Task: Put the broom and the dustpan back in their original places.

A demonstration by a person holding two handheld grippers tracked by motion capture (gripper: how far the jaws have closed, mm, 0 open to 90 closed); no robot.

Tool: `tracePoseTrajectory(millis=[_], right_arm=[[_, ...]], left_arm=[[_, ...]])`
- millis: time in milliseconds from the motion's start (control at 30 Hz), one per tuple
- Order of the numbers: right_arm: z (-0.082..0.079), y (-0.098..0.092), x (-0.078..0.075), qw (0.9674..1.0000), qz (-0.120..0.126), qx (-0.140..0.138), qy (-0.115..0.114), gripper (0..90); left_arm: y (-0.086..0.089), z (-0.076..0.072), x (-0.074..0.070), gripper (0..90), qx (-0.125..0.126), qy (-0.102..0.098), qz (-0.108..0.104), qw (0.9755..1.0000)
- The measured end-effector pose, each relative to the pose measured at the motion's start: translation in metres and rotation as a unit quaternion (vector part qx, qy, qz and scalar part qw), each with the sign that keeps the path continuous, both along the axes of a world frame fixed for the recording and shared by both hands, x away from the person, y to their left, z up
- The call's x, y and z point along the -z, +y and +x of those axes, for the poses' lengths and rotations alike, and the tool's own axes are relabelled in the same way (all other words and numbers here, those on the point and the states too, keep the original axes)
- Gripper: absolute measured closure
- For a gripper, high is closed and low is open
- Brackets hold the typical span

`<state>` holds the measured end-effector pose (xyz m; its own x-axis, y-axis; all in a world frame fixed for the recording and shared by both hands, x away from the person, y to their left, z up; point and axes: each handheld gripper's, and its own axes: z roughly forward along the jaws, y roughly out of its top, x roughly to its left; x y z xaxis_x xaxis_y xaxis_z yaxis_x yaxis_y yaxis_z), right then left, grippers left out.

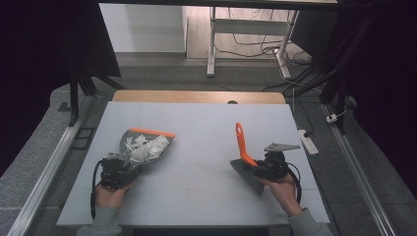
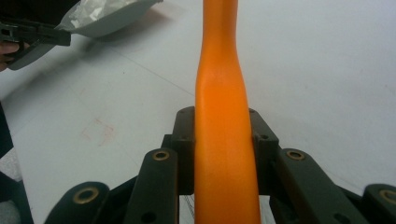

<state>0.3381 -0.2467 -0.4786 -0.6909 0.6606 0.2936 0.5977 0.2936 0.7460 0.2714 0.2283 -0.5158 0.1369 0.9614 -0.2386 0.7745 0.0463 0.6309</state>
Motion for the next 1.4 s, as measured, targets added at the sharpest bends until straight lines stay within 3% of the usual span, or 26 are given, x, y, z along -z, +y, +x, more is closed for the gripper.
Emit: tracePoseTrajectory(millis=[200,633,767,867,967,1167,1400], right_arm=[[0.002,-0.002,0.006,0.9998,0.0,-0.001,0.02,70.1],[0.02,-0.01,0.018,0.9977,-0.031,0.021,0.056,69.5],[0.022,-0.011,0.019,0.9973,-0.048,0.027,0.048,68.4],[0.023,-0.011,0.019,0.9967,-0.068,0.031,0.03,65.0],[0.025,-0.013,0.02,0.9957,-0.079,0.041,0.026,60.6],[0.029,-0.017,0.022,0.9924,-0.105,0.062,0.015,53.4],[0.03,-0.02,0.024,0.9897,-0.12,0.078,0.009,50.7]], left_arm=[[-0.001,0.005,0.006,61.5,-0.018,0.01,0.001,0.9998],[-0.006,0.01,0.014,60.8,-0.018,0.025,0.017,0.9994],[-0.007,0.009,0.013,47.9,-0.016,0.02,0.021,0.9995],[-0.005,0.007,0.011,37.5,-0.019,0.012,0.026,0.9994],[-0.005,0.004,0.01,29.3,-0.008,0.015,0.035,0.9992],[-0.003,-0.003,0.002,22.4,0.004,-0.006,0.063,0.998],[-0.001,-0.008,-0.004,20.9,0.027,-0.021,0.059,0.9977]])
